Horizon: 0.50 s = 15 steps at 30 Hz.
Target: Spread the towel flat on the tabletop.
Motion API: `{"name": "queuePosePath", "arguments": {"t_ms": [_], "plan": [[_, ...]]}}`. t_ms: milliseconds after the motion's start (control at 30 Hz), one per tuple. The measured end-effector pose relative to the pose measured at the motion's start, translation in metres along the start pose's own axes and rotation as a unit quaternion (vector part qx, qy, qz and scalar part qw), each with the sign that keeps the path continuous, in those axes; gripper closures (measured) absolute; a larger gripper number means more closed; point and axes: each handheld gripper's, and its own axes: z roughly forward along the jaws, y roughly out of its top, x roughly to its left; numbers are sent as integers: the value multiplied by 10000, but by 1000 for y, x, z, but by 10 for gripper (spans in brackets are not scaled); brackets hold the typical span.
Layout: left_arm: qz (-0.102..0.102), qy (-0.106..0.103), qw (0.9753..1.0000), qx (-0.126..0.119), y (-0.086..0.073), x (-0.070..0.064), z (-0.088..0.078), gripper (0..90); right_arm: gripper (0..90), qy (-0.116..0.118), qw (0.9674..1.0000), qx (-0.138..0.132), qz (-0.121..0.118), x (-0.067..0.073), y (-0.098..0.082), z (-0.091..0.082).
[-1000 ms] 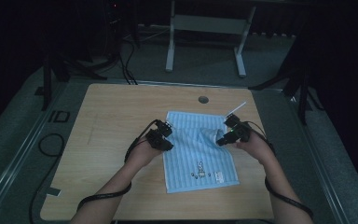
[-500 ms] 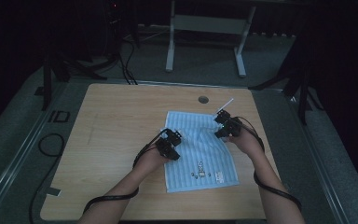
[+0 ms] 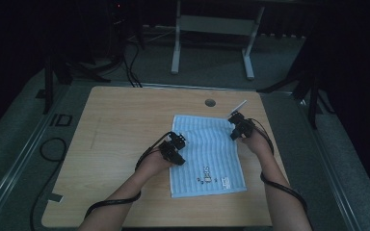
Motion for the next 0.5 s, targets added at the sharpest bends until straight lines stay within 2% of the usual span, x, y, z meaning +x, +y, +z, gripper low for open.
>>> {"name": "queuePosePath", "arguments": {"t_ms": [100,167,267,300,333,400,433,467,500], "plan": [[59,-7,10000,14,0,-1,0,674,880,19,10000,32,66,-2,3,10],[73,22,10000,6,-1,-1,-1,651,854,13,9999,11,134,-3,5,11],[35,79,10000,-42,-2,-1,-5,637,814,-117,9999,16,117,-2,5,7],[67,83,9998,-143,-7,-4,-13,637,782,-122,9999,-34,64,-1,4,2],[132,108,9997,-188,-9,-7,-17,607,688,-7,9999,-150,-39,5,-1,-11],[188,81,9995,-240,-15,-14,-23,584,644,50,9993,-297,-210,12,-10,-24],[262,41,9993,-259,-19,-18,-26,546,644,79,9988,-335,-337,17,-15,-29],[283,-17,9992,-279,-22,-22,-27,547,654,120,9983,-387,-416,23,-21,-33],[444,-47,9987,-243,-27,-28,-27,547,669,178,9977,-404,-517,30,-27,-35]]}}
